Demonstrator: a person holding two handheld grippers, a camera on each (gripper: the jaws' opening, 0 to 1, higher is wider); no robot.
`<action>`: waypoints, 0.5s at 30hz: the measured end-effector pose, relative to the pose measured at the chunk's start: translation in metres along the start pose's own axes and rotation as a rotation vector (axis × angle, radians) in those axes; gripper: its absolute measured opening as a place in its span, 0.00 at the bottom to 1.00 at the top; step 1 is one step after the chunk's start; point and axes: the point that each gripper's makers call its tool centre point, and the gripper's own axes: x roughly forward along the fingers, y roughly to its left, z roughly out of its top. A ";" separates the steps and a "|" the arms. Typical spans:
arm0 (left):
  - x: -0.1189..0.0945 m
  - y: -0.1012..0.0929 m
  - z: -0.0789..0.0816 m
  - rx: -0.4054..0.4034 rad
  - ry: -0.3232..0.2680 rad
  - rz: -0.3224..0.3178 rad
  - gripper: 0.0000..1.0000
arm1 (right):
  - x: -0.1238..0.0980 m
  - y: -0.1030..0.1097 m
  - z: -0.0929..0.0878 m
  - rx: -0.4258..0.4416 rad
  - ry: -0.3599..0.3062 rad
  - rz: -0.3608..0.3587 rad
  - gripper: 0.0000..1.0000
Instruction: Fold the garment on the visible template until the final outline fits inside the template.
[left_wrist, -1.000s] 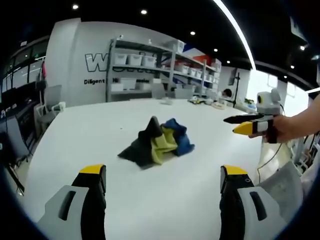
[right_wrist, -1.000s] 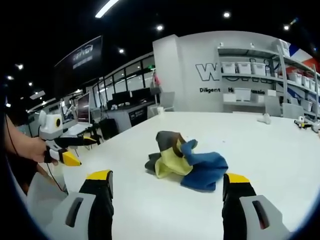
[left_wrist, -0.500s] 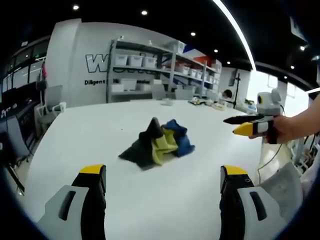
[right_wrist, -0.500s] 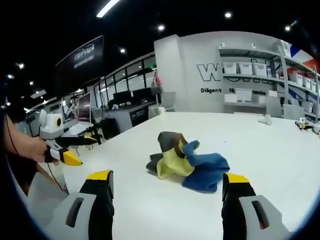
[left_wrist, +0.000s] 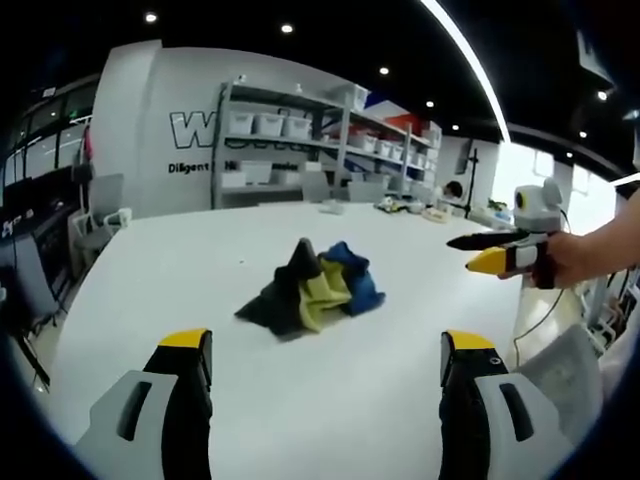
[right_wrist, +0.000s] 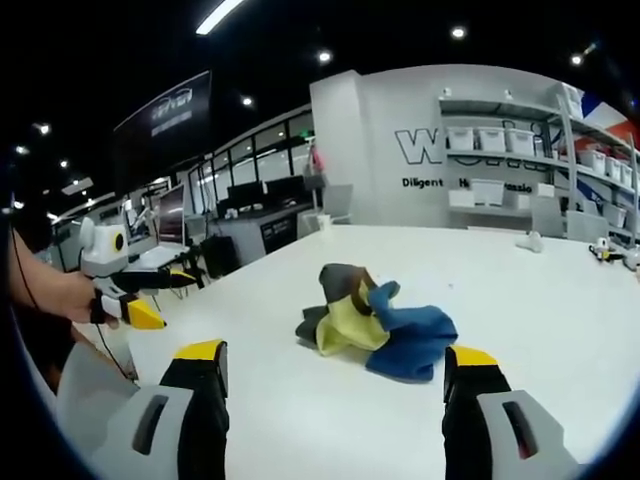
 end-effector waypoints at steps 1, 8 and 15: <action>-0.001 -0.002 0.000 0.001 0.001 -0.003 0.95 | -0.001 0.001 0.000 0.000 -0.002 -0.002 0.87; -0.006 -0.005 0.003 0.016 -0.006 -0.021 0.95 | -0.011 0.007 0.000 -0.001 -0.005 -0.016 0.86; -0.013 -0.007 0.002 0.032 -0.006 -0.049 0.95 | -0.020 0.015 -0.002 -0.005 -0.004 -0.039 0.84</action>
